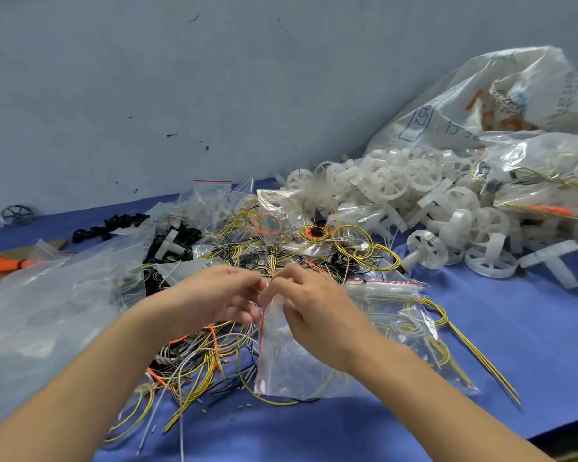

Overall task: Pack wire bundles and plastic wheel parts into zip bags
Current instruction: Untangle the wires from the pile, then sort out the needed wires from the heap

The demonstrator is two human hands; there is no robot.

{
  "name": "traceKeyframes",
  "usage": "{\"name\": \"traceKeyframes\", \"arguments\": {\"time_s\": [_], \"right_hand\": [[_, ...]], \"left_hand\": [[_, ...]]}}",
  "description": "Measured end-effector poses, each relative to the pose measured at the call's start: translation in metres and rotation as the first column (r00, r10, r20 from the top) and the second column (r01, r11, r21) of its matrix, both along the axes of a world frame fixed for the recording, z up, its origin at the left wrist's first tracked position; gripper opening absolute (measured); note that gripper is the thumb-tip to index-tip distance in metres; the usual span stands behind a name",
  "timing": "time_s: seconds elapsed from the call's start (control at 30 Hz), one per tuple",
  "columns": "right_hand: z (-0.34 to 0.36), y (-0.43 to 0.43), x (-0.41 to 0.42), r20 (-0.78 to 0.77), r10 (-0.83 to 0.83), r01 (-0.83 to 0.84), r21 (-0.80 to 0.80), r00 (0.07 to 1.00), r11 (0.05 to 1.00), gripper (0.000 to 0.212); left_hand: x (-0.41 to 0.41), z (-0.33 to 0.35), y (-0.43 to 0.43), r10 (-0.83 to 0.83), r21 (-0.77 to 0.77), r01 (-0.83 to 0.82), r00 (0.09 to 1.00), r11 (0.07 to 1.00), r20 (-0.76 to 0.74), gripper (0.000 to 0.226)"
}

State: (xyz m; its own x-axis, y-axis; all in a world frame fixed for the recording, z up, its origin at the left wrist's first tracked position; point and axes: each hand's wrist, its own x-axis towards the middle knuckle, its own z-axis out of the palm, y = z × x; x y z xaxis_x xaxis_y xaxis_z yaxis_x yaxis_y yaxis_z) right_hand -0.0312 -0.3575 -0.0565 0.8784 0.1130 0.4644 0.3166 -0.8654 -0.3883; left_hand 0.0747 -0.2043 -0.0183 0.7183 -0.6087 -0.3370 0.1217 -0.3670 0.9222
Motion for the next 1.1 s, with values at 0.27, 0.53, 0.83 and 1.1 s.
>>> {"name": "traceKeyframes", "arguments": {"time_s": [0.27,0.53,0.83,1.1], "right_hand": [[0.010,-0.024,0.017,-0.098,-0.185,0.190,0.048,0.978,0.981,0.028],[0.013,-0.078,0.020,-0.291,-0.477,0.468,-0.105,0.829,0.878,0.034],[0.011,-0.112,0.021,-0.408,-0.545,0.559,-0.098,0.732,0.824,0.038],[0.023,-0.133,0.015,-0.356,-0.598,0.672,0.131,0.718,0.729,0.041]], "left_hand": [[0.038,0.008,-0.034,0.120,0.059,-0.162,0.889,0.985,0.443,0.019],[0.065,-0.015,-0.066,-0.318,0.508,-0.135,0.638,0.851,0.701,0.027],[0.051,-0.033,-0.145,-0.405,0.475,-0.007,0.514,0.880,0.756,0.027],[0.040,-0.044,-0.181,-0.562,0.580,0.074,0.369,0.811,0.740,0.034]]}}
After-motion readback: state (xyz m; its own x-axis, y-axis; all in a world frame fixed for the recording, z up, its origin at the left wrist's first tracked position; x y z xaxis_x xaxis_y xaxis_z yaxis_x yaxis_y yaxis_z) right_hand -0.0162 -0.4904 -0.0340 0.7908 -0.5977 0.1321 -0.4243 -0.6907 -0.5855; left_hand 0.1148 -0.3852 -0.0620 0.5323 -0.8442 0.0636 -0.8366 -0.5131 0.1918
